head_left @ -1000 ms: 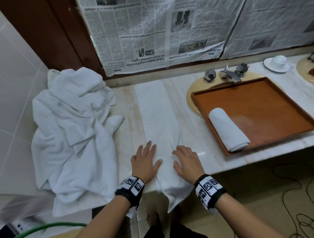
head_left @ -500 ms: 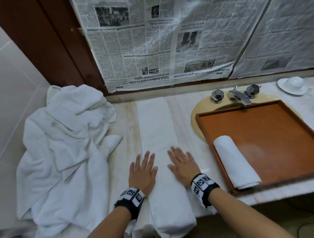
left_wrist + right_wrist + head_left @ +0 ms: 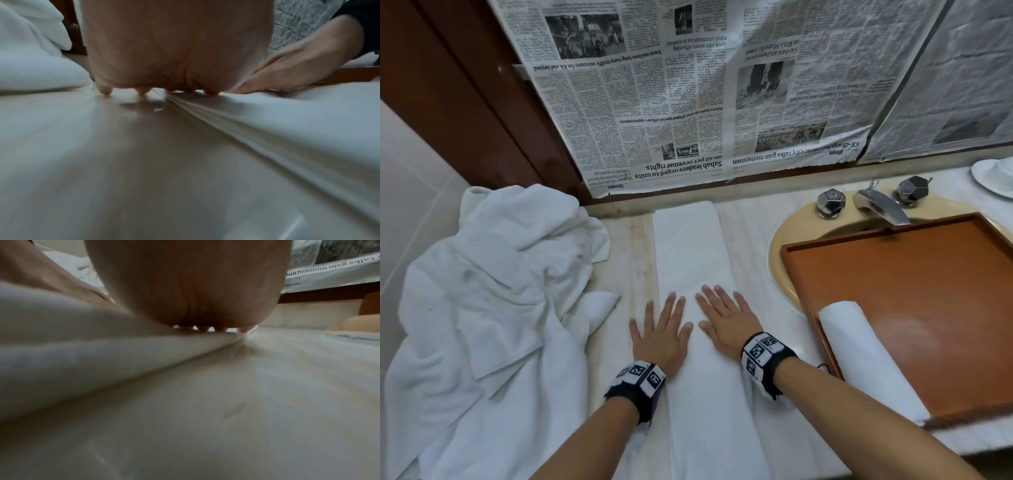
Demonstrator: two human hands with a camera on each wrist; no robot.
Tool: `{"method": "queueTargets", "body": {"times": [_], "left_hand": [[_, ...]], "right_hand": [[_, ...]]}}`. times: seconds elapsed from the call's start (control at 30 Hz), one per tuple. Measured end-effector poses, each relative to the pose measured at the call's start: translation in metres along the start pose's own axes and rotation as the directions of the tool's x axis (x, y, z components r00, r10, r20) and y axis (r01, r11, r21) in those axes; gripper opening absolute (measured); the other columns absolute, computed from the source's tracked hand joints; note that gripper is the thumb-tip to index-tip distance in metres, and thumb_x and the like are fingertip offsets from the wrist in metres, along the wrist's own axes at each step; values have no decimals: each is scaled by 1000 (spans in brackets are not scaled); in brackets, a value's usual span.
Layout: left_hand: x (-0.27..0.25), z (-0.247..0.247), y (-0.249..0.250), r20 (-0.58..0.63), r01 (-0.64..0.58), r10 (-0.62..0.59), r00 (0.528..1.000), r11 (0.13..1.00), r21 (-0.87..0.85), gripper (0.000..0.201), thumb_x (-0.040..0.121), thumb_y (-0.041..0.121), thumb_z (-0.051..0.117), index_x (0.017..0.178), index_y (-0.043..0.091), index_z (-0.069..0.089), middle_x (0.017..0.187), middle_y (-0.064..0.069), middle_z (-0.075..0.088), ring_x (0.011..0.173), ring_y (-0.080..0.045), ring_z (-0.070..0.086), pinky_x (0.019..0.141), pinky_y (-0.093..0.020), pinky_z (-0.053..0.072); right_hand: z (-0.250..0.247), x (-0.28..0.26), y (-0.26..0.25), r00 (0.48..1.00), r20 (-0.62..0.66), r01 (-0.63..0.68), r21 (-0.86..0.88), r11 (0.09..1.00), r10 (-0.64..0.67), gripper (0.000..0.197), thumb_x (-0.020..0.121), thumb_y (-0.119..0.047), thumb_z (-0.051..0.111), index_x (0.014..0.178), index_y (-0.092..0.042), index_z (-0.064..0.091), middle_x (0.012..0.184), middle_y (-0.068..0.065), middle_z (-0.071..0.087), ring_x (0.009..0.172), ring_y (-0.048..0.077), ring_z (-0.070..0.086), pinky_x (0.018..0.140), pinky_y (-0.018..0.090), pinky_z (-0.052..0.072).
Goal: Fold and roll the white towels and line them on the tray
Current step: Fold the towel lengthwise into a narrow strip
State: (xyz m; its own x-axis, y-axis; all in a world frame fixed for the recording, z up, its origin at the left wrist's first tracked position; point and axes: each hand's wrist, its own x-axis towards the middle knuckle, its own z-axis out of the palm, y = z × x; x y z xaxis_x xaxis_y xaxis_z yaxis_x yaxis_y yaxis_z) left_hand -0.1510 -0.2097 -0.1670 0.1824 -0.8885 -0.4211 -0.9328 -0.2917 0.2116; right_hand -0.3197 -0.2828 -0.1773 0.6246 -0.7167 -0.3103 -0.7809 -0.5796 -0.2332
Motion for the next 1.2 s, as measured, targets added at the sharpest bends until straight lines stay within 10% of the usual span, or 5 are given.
{"method": "queueTargets", "body": {"times": [0.17, 0.63, 0.87, 1.03, 1.2], "left_hand": [[38, -20, -4, 30, 45, -45, 999, 999, 14, 64, 97, 66, 9, 151, 47, -19, 156, 27, -27, 150, -23, -21, 117, -60, -11], [134, -76, -7, -35, 81, -86, 996, 988, -131, 72, 98, 62, 28, 157, 38, -5, 163, 22, -13, 152, -28, -7, 117, -64, 3], [50, -33, -14, -95, -104, 92, 991, 987, -125, 64, 99, 61, 33, 156, 44, 8, 165, 18, -4, 152, -19, -4, 120, -56, 3], [13, -11, -31, -141, -26, 7, 990, 990, -136, 57, 102, 51, 31, 155, 41, 13, 165, 14, 3, 152, -20, -1, 120, -56, 5], [-38, 4, -32, -231, -48, -19, 973, 959, -280, 51, 96, 50, 52, 139, 24, 48, 148, 2, 42, 134, -26, 38, 108, -46, 35]], "right_hand": [[-18, 33, 19, 990, 27, -138, 33, 990, 138, 62, 104, -47, 10, 155, -23, -14, 160, -7, -25, 149, 10, -19, 121, 46, -9], [-68, 107, 49, 972, -75, -210, 135, 968, 221, 58, 105, -33, 24, 158, -19, 4, 165, -4, -4, 152, 19, -4, 122, 46, 5], [-26, 12, 7, 989, -45, -134, 154, 979, 142, 55, 106, -34, 23, 158, -23, 8, 165, -9, -3, 152, 15, -5, 121, 46, 4], [-13, -23, 8, 950, -61, -295, 152, 943, 307, 56, 106, -31, 21, 158, -21, 2, 165, -7, -7, 152, 17, -2, 121, 44, 11], [-3, -81, -19, 943, -118, -267, 290, 919, 311, 59, 102, -32, 41, 155, -16, 21, 163, 1, 17, 148, 21, 19, 116, 39, 25]]}}
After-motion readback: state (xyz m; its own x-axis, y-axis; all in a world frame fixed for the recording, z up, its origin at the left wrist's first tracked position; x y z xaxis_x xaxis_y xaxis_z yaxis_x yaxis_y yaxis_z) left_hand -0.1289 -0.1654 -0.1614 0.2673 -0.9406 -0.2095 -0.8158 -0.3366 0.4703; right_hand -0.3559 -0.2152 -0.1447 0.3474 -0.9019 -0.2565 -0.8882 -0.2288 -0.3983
